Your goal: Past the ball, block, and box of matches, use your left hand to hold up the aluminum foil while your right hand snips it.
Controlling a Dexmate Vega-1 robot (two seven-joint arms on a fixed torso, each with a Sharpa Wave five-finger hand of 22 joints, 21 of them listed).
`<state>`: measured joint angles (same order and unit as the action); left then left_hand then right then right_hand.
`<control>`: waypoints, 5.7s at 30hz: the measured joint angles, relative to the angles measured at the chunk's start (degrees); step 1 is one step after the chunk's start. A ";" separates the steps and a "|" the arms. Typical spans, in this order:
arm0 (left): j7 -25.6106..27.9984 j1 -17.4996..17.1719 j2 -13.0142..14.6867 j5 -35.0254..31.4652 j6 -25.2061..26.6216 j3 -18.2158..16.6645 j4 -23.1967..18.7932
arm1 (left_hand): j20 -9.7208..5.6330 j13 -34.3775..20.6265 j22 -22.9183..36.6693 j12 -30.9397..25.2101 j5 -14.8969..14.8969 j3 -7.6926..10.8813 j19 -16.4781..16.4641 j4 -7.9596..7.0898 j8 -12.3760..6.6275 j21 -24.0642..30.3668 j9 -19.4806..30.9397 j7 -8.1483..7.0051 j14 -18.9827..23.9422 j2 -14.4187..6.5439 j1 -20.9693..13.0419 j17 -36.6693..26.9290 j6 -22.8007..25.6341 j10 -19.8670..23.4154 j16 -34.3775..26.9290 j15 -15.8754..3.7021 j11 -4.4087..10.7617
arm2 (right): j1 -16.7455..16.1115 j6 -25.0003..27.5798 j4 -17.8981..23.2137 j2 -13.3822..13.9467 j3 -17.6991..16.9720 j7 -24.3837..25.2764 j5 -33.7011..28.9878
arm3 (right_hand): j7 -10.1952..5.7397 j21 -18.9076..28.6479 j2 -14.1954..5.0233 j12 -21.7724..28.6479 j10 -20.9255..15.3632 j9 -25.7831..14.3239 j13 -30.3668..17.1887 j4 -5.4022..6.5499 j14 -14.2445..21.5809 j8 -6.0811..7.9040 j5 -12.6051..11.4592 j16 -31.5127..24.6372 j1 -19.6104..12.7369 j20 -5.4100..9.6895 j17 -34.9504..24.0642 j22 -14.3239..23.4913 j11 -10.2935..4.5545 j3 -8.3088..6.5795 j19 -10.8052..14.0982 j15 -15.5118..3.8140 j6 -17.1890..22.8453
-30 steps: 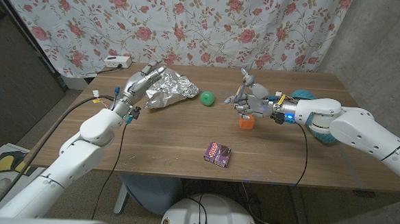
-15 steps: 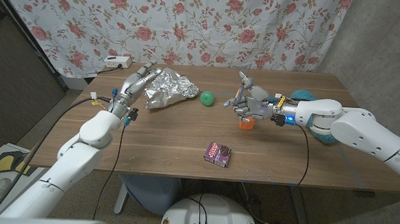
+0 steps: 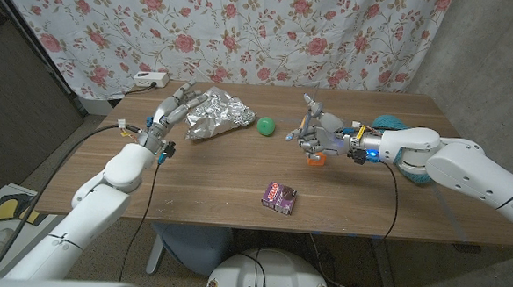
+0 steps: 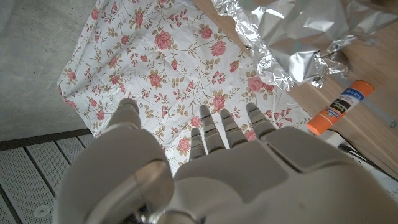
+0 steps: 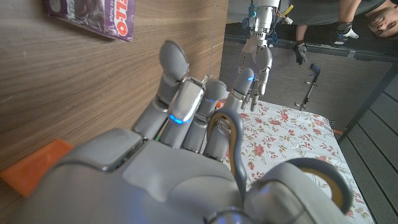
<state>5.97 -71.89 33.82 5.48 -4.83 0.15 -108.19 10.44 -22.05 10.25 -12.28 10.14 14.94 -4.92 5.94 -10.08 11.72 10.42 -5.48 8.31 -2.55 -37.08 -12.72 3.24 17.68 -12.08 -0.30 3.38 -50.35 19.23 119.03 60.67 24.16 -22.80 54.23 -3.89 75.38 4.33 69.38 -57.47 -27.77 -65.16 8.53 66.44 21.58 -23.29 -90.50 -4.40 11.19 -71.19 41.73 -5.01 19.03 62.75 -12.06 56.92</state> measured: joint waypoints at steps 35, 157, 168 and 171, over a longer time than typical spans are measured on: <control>-4.06 5.36 2.82 -14.42 18.86 1.90 -1.80 | 0.72 2.93 0.00 1.25 0.00 -0.81 2.39 0.93 -0.78 -0.72 0.00 1.21 -7.51 1.58 2.49 1.27 -3.44 -11.36 1.70 2.35 -2.78 | 3.71 6.07 3.03 1.95 2.55 -2.73 -2.83 | 0.34 -5.11 3.79 -5.37 1.75 3.15 5.91 0.09 -4.86 -5.50 -0.66 0.24 2.89 -0.87 0.00 -4.28 2.14 0.89 -1.73 1.16 -0.33; -7.36 19.73 11.53 -23.97 43.05 24.36 -0.90 | -3.19 0.90 0.31 -14.68 0.44 6.91 -15.28 4.65 -10.93 2.93 1.81 -2.01 25.08 -3.79 -14.32 -4.25 38.38 25.35 -13.35 -11.46 8.82 | 4.63 3.87 2.39 1.02 3.29 -7.97 -3.90 | 0.95 -3.83 0.23 -5.80 2.19 2.92 10.80 0.72 -6.10 -8.27 -2.16 0.23 3.40 -1.59 0.12 -6.97 2.91 0.39 -2.43 2.05 -0.94; -1.21 17.58 9.53 -26.16 40.68 23.81 -0.73 | -4.96 -9.28 1.17 -24.21 1.76 7.79 -20.93 4.14 -23.73 5.38 11.33 -3.81 39.07 -3.74 -31.22 -12.79 44.73 32.98 -19.08 -13.19 8.58 | 4.87 3.86 2.10 0.83 3.34 -8.22 -3.89 | 0.95 -3.50 -0.07 -5.58 2.26 2.91 11.07 0.72 -6.12 -8.27 -1.70 0.24 3.10 -1.28 0.11 -7.33 2.84 0.39 -2.74 2.02 -0.95; 0.65 16.73 8.75 -26.55 39.54 23.12 -0.40 | -6.41 -10.06 1.37 -25.04 1.76 7.57 -22.80 3.92 -25.02 6.39 12.40 -3.62 42.21 -4.13 -32.03 -12.52 43.93 32.45 -18.52 -13.48 8.06 | 4.93 3.86 1.99 0.79 3.40 -8.32 -3.89 | 0.95 -3.50 -0.07 -5.58 2.26 2.92 11.19 0.72 -6.12 -8.27 -1.70 0.24 3.10 -1.27 0.11 -7.50 2.84 0.39 -2.74 2.02 -0.95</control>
<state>6.62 -55.16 42.57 -21.08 34.71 23.27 -108.59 4.03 -32.12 11.62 -37.32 11.90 22.50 -27.72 9.86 -35.10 18.10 22.83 -9.09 50.52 -6.68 -69.11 -25.24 47.18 50.13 -30.60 -13.79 11.44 -45.42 23.09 121.02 61.46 27.57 -31.11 50.35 -2.94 71.89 4.26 63.80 -55.21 -24.85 -53.97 9.24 60.32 13.31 -24.99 -90.26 -1.30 9.92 -71.08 34.23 -2.17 19.42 60.01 -10.03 55.97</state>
